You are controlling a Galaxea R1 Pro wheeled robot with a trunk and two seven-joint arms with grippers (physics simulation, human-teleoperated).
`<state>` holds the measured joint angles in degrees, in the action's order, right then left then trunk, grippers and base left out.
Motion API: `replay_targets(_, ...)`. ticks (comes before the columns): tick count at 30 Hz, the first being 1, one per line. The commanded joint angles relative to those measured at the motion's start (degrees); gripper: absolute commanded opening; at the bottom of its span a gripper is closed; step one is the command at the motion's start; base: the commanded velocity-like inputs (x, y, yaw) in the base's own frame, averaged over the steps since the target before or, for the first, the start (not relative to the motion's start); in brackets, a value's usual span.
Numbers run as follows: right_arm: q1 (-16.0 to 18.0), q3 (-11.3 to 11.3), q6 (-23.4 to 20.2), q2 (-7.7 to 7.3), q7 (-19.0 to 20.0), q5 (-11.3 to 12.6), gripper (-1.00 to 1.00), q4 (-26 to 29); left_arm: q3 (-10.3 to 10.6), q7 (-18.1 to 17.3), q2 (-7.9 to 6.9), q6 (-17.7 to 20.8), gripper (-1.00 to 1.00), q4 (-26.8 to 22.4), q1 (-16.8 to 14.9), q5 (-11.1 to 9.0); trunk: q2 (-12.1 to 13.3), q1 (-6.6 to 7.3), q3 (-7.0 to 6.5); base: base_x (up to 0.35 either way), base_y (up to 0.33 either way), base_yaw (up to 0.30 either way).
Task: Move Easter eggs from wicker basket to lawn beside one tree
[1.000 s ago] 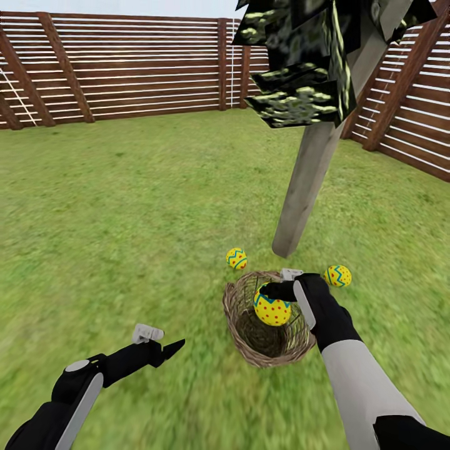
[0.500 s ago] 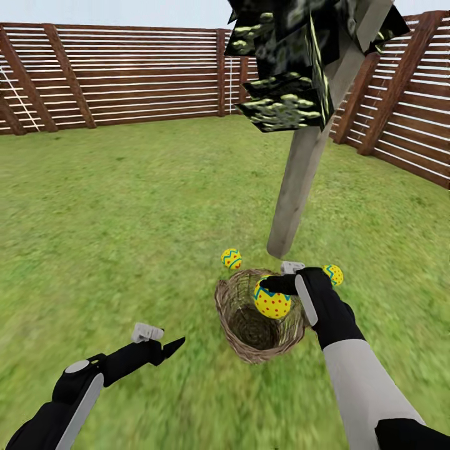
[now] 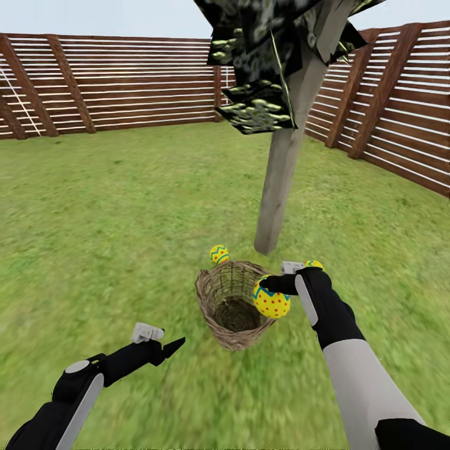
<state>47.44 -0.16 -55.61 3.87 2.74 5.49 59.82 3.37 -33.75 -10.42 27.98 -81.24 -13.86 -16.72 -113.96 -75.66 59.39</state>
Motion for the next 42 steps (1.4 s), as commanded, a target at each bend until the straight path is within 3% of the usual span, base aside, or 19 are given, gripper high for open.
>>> replay_targets(1, 0.0, 0.0, -0.2, 0.00, -0.1, 0.3, -1.00, 0.0, 0.0, 0.1, -0.04, 0.5, 1.00, -0.1, 0.0, -0.5, 0.0, 0.02, -0.05, -0.085, -0.297, 0.000)
replay_targets(21, 0.0, -0.1, -0.2, 0.00, -0.1, 0.3, -1.00, 0.9, 0.1, 0.2, 0.01, 0.5, 1.00, -0.1, 0.0, -0.4, 0.0, 0.02, -1.90, -0.009, -0.313, 0.000)
replay_targets(42, -0.1, -0.4, -0.5, 0.00, -0.2, 0.3, -1.00, 1.5, 0.2, 0.2, 0.04, 0.5, 1.00, 0.3, 0.0, -0.4, 0.0, 0.02, -1.97, 0.000, -0.316, 0.000)
